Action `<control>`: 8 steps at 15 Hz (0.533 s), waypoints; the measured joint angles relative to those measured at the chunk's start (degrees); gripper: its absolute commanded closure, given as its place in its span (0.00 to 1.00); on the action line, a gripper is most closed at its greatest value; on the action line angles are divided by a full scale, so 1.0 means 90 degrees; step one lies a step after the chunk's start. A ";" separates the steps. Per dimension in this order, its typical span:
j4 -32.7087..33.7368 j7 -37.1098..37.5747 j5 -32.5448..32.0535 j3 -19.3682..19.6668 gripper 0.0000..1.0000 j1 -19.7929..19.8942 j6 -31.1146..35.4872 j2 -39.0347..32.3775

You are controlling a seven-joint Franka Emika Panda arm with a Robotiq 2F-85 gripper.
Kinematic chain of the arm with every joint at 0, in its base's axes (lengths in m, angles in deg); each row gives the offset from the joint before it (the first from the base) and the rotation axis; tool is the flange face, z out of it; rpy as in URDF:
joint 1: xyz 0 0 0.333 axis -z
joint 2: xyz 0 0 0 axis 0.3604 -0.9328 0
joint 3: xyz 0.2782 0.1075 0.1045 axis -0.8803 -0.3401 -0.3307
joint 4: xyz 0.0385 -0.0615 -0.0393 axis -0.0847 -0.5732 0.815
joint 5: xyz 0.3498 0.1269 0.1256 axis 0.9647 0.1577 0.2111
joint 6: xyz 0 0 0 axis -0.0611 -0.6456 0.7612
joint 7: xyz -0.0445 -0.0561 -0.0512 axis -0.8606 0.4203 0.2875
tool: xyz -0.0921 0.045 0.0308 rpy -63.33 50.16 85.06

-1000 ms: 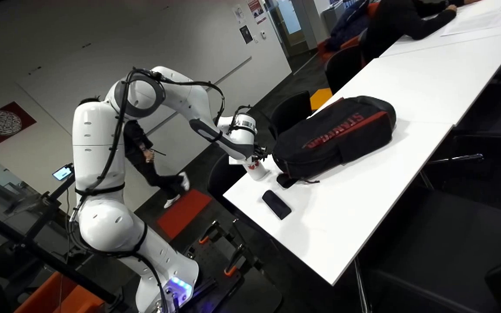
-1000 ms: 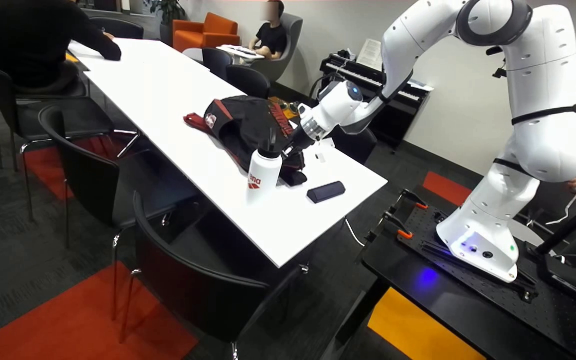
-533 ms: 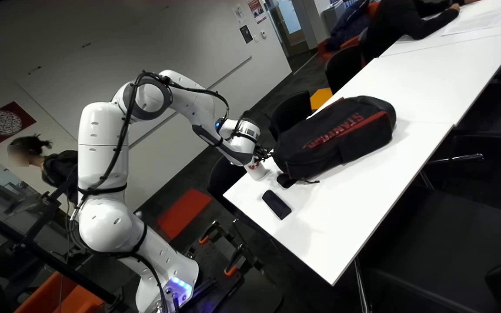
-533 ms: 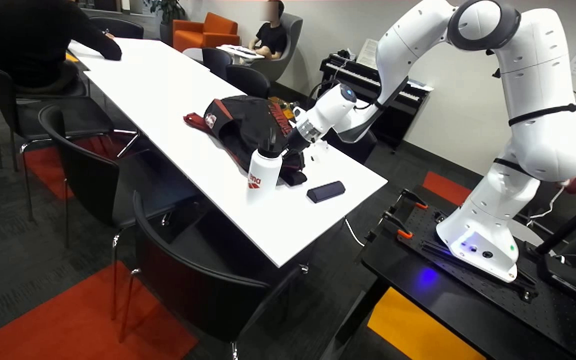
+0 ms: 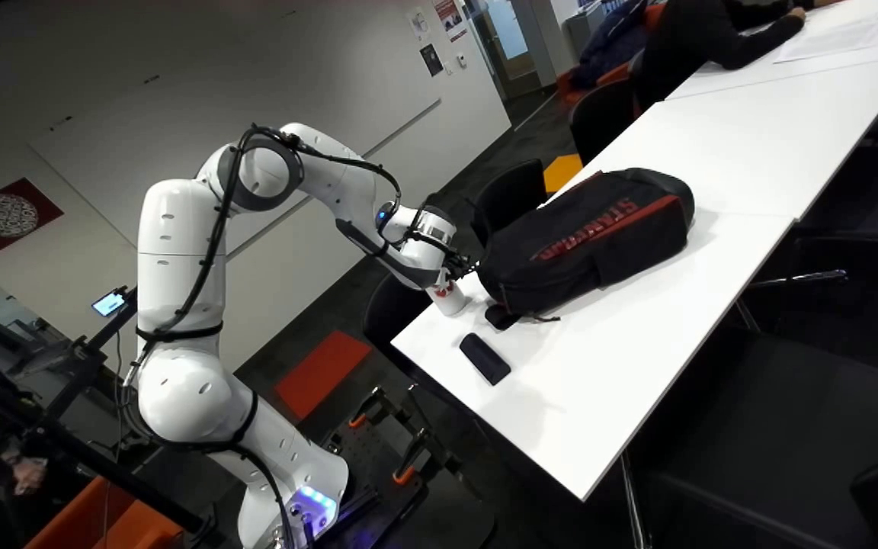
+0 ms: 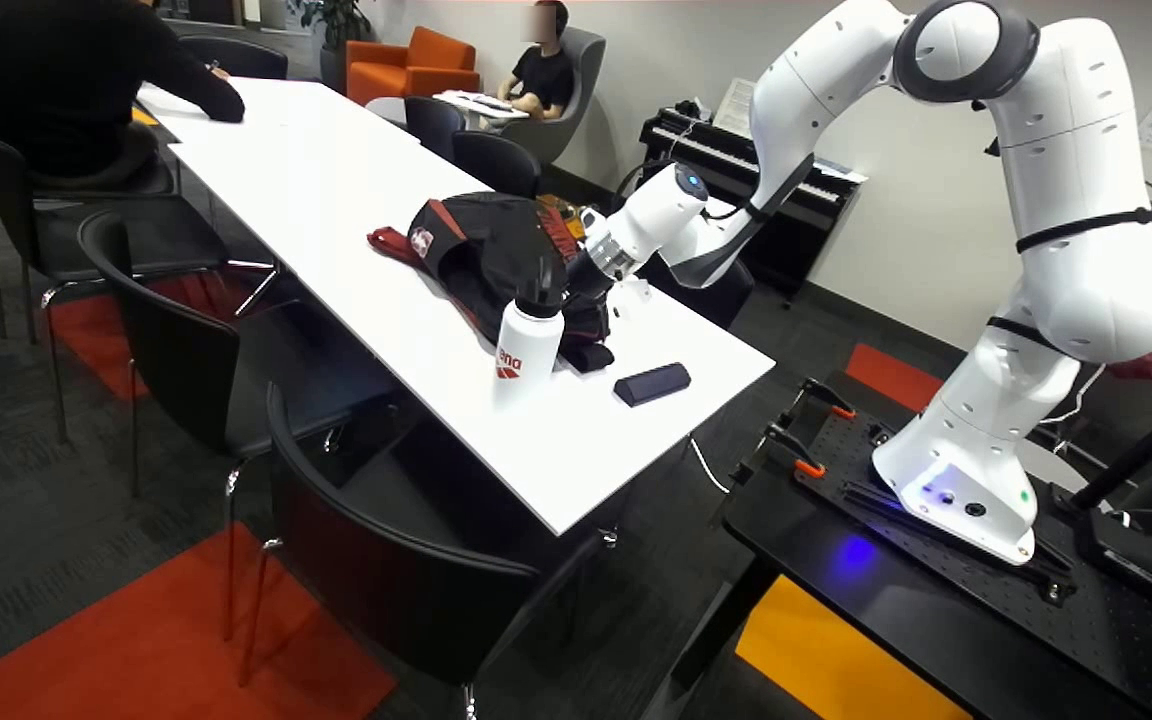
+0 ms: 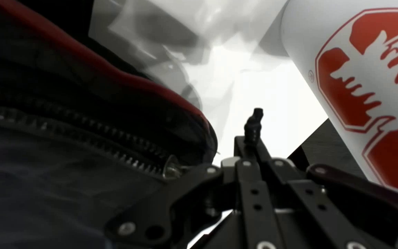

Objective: Open the zipper of the bag on the table

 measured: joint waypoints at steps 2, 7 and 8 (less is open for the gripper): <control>0.0005 -0.0164 0.0187 -0.0100 0.99 0.0062 0.0000 -0.0001; 0.0006 -0.0678 0.0629 -0.0590 0.99 0.0459 -0.0061 -0.0013; 0.0006 -0.0799 0.0718 -0.0729 0.99 0.0578 -0.0114 -0.0020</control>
